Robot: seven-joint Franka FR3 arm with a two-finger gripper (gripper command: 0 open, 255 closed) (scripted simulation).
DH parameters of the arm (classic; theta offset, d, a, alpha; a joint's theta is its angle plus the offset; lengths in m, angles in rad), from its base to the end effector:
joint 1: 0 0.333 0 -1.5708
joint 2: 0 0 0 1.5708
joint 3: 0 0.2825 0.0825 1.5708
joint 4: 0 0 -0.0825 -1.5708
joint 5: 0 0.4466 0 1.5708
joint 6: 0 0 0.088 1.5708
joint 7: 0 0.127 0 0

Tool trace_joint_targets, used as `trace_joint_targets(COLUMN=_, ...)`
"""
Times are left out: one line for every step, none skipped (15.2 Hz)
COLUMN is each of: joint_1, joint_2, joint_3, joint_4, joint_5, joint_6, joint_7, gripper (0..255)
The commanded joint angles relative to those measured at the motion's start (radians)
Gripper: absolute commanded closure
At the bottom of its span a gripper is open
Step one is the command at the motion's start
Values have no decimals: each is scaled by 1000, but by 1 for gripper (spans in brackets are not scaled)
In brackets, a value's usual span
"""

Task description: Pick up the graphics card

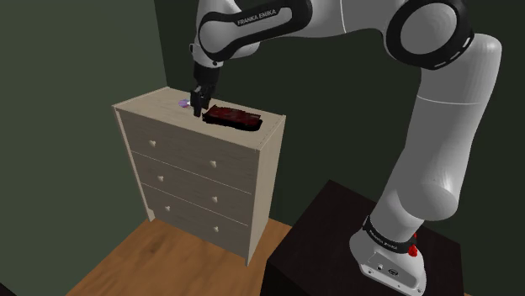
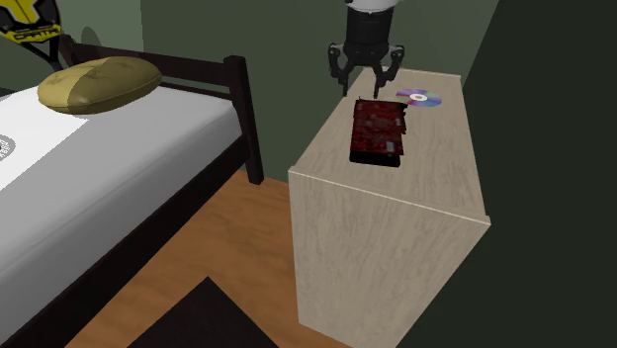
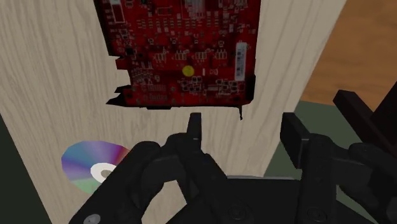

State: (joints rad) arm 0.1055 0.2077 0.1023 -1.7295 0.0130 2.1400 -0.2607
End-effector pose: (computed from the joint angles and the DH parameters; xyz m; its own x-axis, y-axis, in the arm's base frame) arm 0.6827 0.1417 0.4035 0.8771 0.4350 0.2039 0.4405 -0.8975 0.0200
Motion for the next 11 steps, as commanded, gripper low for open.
trace_joint_targets(joint_1=0, joint_2=-1, joint_3=0, joint_4=-5, joint_5=0, joint_6=4, joint_7=0, gripper=255)
trace_joint_targets(joint_1=0, joint_2=-1, joint_3=0, joint_4=-4, joint_5=0, joint_6=4, joint_7=0, gripper=255)
trace_joint_targets(joint_1=0, joint_2=-1, joint_3=0, joint_4=-4, joint_5=0, joint_6=4, joint_7=0, gripper=255)
trace_joint_targets(joint_1=0, joint_2=-1, joint_3=0, joint_4=-5, joint_5=0, joint_6=4, joint_7=0, gripper=255)
trace_joint_targets(joint_1=0, joint_2=-1, joint_3=0, joint_4=-5, joint_5=0, joint_6=4, joint_7=0, gripper=255)
trace_joint_targets(joint_1=0, joint_2=-1, joint_3=0, joint_4=-5, joint_5=0, joint_6=4, joint_7=0, gripper=255)
trace_joint_targets(joint_1=0, joint_2=-1, joint_3=0, joint_4=-5, joint_5=0, joint_6=4, joint_7=0, gripper=255)
trace_joint_targets(joint_1=0, joint_2=-1, joint_3=0, joint_4=-5, joint_5=0, joint_6=4, joint_7=0, gripper=255)
trace_joint_targets(joint_1=0, joint_2=2, joint_3=0, joint_4=1, joint_5=0, joint_6=2, joint_7=1, gripper=255)
trace_joint_targets(joint_1=0, joint_2=0, joint_3=0, joint_4=11, joint_5=0, joint_6=-11, joint_7=1, gripper=255)
trace_joint_targets(joint_1=0, joint_2=-3, joint_3=0, joint_4=21, joint_5=0, joint_6=-23, joint_7=1, gripper=255)
